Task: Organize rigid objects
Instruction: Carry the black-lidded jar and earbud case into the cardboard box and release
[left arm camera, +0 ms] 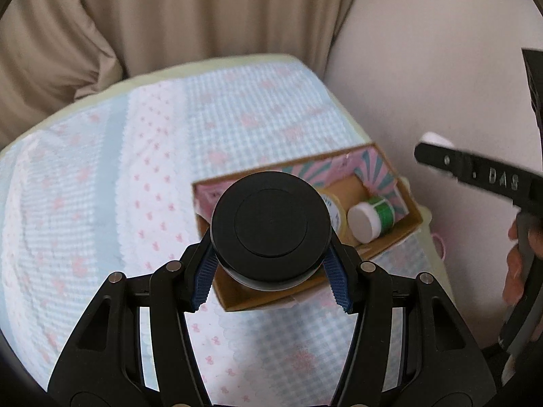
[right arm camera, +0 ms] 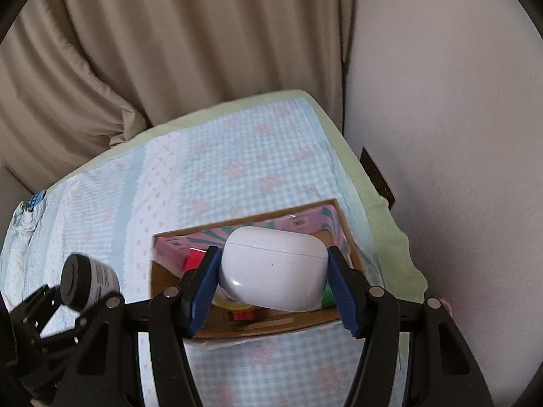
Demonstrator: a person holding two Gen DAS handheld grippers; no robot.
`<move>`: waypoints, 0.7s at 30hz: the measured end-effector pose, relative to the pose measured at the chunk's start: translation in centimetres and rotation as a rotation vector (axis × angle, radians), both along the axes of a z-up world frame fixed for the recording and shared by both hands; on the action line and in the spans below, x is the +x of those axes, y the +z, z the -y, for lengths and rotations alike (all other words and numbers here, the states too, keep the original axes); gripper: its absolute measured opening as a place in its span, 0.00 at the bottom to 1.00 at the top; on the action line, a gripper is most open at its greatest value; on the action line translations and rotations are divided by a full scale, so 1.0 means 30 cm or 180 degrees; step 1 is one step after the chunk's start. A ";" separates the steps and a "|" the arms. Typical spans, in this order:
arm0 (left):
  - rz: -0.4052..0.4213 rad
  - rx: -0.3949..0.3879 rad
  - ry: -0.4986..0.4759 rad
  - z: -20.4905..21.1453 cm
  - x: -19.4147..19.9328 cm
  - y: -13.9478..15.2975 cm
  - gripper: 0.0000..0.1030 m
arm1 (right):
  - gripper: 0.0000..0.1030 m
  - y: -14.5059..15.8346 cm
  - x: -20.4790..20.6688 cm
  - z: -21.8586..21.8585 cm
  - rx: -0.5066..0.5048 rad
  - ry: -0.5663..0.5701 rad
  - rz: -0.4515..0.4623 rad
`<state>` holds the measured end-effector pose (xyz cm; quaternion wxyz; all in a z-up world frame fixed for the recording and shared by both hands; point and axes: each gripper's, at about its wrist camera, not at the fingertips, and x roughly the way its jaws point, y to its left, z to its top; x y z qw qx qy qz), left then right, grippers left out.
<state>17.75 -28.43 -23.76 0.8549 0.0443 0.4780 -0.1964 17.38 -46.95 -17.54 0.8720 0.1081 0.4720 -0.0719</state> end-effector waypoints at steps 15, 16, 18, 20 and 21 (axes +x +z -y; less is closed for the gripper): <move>-0.0549 0.0401 -0.0051 0.055 0.138 -0.359 0.52 | 0.56 -0.351 0.184 0.180 0.0262 -0.0061 -0.0445; -0.0589 0.0434 -0.0073 0.061 0.142 -0.377 0.52 | 0.56 -0.367 0.198 0.184 0.0270 -0.0049 -0.0476; -0.0683 0.0510 -0.0110 0.073 0.152 -0.408 0.52 | 0.56 -0.393 0.219 0.192 0.0275 -0.0031 -0.0524; -0.0784 0.0559 -0.0124 0.079 0.164 -0.438 0.52 | 0.56 -0.414 0.241 0.200 0.0285 -0.0012 -0.0567; -0.0819 0.0567 -0.0124 0.080 0.169 -0.448 0.52 | 0.56 -0.422 0.250 0.203 0.0295 -0.0003 -0.0583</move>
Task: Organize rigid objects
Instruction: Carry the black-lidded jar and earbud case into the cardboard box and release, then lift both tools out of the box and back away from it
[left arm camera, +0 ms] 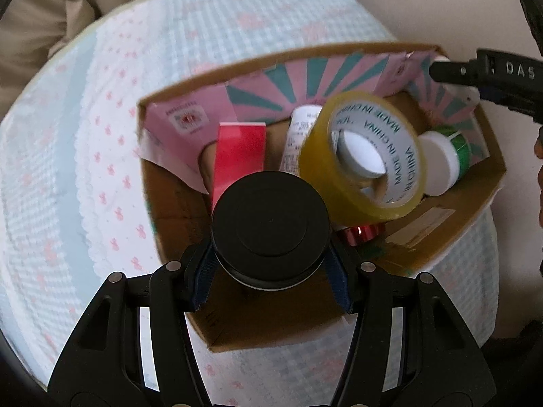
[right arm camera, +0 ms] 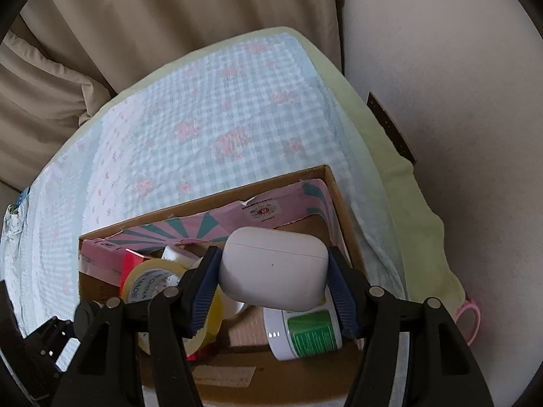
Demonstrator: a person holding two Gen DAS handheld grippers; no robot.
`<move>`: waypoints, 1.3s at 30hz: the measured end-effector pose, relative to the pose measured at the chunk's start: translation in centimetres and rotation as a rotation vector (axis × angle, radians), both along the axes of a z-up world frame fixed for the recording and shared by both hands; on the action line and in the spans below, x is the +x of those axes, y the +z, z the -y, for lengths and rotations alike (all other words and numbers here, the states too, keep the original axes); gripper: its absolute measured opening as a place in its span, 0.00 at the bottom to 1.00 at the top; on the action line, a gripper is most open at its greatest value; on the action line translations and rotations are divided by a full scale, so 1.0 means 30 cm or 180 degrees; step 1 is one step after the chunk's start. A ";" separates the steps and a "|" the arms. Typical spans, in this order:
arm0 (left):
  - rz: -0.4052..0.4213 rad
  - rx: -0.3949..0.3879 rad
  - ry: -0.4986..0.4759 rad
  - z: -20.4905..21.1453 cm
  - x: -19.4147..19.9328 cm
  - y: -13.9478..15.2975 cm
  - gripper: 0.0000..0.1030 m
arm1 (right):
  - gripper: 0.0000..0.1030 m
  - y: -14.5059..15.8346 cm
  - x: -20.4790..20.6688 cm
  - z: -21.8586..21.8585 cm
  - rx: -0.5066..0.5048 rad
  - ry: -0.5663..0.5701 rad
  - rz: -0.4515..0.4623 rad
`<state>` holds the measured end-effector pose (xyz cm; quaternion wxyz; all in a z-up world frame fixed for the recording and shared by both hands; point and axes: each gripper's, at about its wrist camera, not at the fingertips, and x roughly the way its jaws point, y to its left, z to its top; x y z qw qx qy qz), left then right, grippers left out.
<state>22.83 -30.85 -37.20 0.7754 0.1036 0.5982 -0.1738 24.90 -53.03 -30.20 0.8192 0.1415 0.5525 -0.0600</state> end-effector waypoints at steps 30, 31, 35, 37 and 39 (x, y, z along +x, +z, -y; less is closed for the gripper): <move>-0.0160 0.0073 -0.0024 0.040 -0.010 0.099 1.00 | 1.00 -0.054 0.038 -0.066 0.0055 0.0393 -0.0321; -0.0146 0.0064 -0.0020 0.036 -0.004 0.113 1.00 | 1.00 -0.042 0.037 -0.068 0.0063 0.0384 -0.0312; -0.0055 0.0003 -0.0013 0.026 -0.013 0.172 1.00 | 1.00 0.004 0.019 -0.075 0.0019 0.0356 -0.0287; 0.0026 -0.0039 -0.0018 0.016 -0.019 0.223 1.00 | 1.00 0.033 0.007 -0.080 -0.0017 0.0347 -0.0273; 0.0108 -0.0097 -0.0016 -0.008 -0.034 0.286 1.00 | 1.00 0.070 -0.008 -0.088 -0.0050 0.0329 -0.0228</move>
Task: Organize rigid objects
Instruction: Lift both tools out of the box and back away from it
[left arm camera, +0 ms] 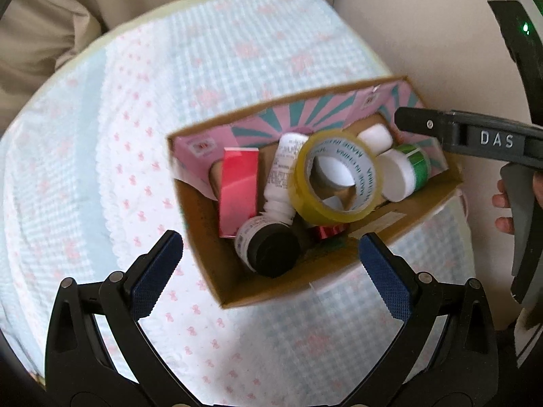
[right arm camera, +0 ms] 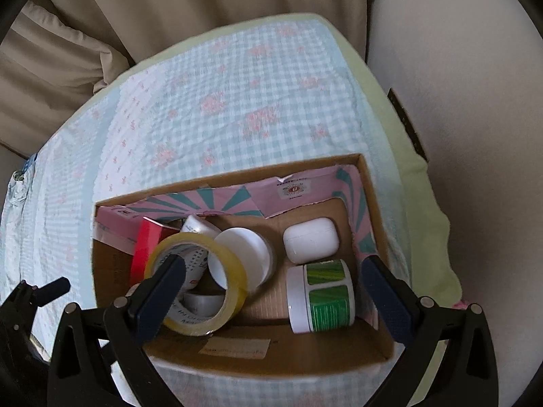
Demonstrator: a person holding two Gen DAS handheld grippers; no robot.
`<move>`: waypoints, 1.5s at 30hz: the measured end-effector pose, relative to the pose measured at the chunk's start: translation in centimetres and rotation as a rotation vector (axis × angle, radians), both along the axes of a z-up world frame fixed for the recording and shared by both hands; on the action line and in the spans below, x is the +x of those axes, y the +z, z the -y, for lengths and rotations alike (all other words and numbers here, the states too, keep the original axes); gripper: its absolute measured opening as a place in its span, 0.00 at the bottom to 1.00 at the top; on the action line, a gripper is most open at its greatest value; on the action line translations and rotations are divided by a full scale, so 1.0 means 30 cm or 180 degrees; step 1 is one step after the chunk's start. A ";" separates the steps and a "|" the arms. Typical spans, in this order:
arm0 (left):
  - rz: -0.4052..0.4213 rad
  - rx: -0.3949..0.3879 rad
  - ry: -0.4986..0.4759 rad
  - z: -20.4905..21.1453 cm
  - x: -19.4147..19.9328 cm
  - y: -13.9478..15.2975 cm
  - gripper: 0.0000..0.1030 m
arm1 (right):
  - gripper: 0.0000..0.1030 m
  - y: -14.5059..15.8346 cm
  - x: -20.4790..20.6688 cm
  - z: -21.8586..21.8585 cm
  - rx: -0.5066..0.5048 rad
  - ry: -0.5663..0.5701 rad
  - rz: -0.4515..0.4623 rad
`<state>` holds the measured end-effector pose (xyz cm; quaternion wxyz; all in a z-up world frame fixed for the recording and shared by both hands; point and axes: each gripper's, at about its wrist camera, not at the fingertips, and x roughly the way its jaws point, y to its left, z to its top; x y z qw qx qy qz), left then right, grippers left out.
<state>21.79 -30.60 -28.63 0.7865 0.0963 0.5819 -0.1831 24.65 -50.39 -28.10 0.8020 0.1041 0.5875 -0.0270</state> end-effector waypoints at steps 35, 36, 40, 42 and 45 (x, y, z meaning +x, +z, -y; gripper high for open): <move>0.1841 -0.0556 0.0889 -0.926 -0.543 0.963 1.00 | 1.00 0.984 -0.589 -0.794 -0.0491 0.0266 0.1468; 0.1856 -0.0562 0.0901 -0.934 -0.544 0.967 1.00 | 1.00 0.988 -0.592 -0.797 -0.0493 0.0261 0.1484; 0.1866 -0.0561 0.0914 -0.946 -0.550 0.979 1.00 | 1.00 1.002 -0.598 -0.807 -0.0554 0.0274 0.1498; 0.1878 -0.0559 0.0939 -0.946 -0.553 0.974 1.00 | 1.00 1.006 -0.598 -0.809 -0.0573 0.0276 0.1493; 0.1855 -0.0551 0.0941 -0.946 -0.559 0.971 1.00 | 1.00 1.009 -0.595 -0.811 -0.0574 0.0259 0.1499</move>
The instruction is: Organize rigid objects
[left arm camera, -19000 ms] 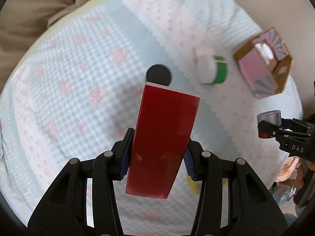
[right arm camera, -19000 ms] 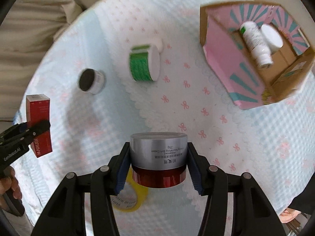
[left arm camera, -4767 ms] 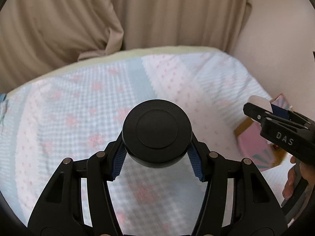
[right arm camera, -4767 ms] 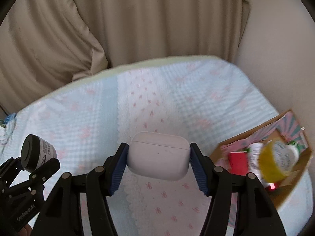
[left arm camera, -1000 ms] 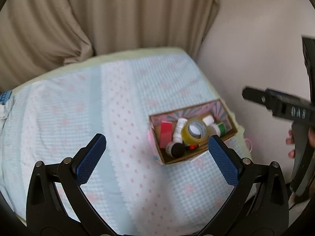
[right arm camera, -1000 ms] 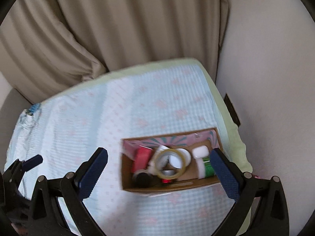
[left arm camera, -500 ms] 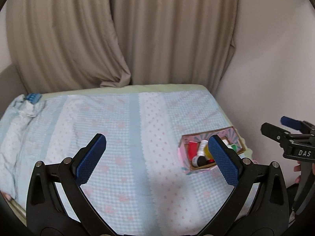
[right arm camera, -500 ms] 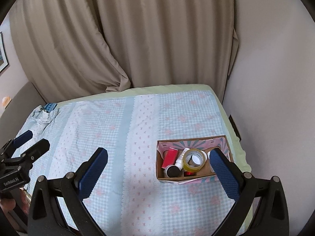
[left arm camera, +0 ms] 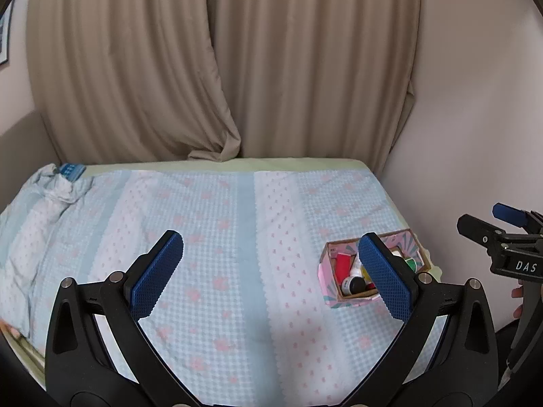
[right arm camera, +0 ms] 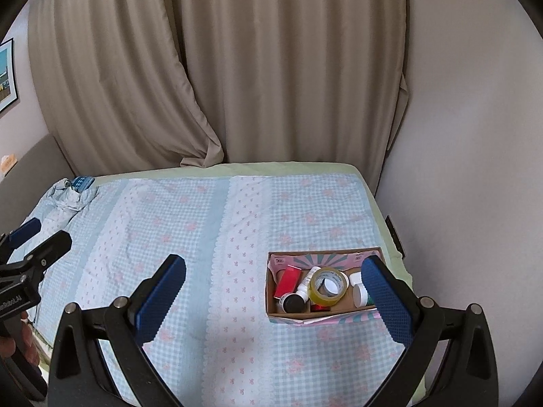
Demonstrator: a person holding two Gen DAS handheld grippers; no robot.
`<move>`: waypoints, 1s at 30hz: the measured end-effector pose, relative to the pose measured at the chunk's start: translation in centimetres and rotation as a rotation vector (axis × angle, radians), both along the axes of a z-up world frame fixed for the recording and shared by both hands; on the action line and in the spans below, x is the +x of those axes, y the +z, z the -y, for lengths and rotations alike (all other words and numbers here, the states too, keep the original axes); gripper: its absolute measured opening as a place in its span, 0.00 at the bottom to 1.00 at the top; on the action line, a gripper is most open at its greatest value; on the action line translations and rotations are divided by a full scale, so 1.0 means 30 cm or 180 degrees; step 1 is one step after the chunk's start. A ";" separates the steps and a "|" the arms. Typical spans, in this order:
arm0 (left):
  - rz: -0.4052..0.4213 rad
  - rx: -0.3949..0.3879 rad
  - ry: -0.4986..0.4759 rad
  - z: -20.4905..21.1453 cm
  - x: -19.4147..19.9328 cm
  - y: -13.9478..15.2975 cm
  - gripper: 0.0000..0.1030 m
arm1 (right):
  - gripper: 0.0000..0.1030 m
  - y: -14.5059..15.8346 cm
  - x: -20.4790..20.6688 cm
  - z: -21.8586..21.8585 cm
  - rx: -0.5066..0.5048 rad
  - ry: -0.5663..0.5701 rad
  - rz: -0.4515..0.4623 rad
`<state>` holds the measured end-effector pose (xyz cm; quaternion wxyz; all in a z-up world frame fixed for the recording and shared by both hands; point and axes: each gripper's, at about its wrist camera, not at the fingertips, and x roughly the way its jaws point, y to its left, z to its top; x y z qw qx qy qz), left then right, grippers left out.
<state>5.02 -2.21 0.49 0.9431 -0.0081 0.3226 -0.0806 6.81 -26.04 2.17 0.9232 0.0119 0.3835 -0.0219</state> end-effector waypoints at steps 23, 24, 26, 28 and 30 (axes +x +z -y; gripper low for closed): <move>-0.0008 0.0012 0.0041 -0.009 -0.004 -0.011 1.00 | 1.00 0.000 0.015 -0.027 -0.0015 0.0035 0.0046; -0.0005 0.0012 0.0041 -0.010 -0.005 -0.010 1.00 | 1.00 0.000 0.015 -0.027 -0.0013 0.0036 0.0046; -0.0010 0.0014 0.0041 -0.010 -0.005 -0.010 1.00 | 1.00 -0.001 0.015 -0.027 -0.0018 0.0030 0.0046; -0.0006 0.0007 0.0040 -0.012 -0.005 -0.009 1.00 | 1.00 0.001 0.019 -0.026 -0.0014 0.0030 0.0044; -0.0008 -0.0004 0.0049 -0.010 0.000 -0.010 1.00 | 1.00 0.002 0.022 -0.024 -0.0017 0.0031 0.0045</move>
